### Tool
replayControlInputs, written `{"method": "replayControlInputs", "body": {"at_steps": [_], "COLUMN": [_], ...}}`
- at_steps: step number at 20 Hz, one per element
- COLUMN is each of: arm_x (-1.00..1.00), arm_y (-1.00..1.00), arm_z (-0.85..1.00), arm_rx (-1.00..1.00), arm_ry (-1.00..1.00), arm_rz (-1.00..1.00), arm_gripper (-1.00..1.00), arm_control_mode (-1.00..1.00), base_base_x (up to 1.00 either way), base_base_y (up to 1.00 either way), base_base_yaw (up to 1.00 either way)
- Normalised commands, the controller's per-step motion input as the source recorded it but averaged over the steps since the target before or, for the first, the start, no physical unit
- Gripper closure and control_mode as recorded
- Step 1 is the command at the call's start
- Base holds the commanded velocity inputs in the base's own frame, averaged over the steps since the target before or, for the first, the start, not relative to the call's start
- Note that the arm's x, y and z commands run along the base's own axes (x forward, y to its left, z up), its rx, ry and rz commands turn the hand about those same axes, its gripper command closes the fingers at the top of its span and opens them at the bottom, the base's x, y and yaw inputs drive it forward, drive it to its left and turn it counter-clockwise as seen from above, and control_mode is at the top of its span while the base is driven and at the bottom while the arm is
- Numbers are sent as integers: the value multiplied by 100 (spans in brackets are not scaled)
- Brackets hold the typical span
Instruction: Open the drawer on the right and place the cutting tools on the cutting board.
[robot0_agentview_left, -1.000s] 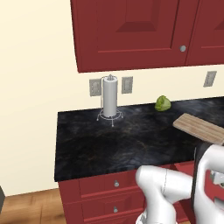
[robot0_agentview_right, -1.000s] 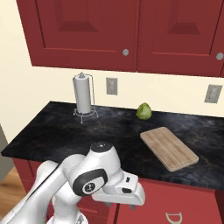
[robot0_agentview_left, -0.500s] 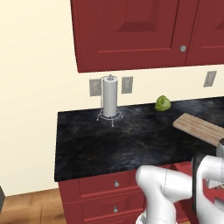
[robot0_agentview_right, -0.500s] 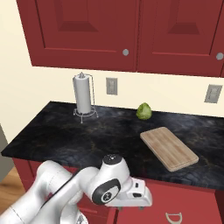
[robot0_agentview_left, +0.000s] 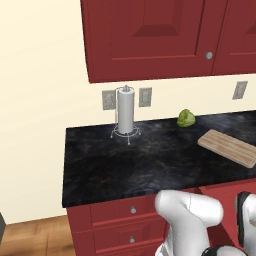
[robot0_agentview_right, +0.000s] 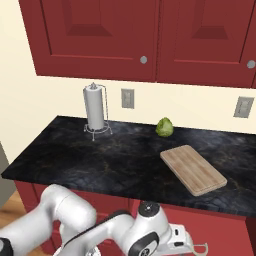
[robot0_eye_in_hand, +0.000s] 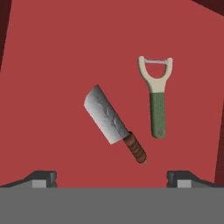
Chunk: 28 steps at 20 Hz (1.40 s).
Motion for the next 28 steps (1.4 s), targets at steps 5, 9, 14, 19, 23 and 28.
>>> {"method": "replayControlInputs", "body": {"at_steps": [5,9,14,19,23,28], "arm_x": [-1,-15,0,-3,0,0], "arm_y": [-33,-28,-9,-19,-18,-12], "arm_z": [-36,-28,-8,-24,-30,-30], "arm_rx": [0,0,0,0,0,0], "arm_ry": [0,0,0,0,0,0], "arm_rz": [0,0,0,0,0,0], "arm_gripper": [-100,-100,-100,-100,-100,-100], "arm_control_mode": [-100,-100,-100,-100,-100,-100], "base_base_x": [0,0,0,0,0,0], "base_base_y": [0,0,0,0,0,0], "base_base_yaw": [0,0,0,0,0,0]}}
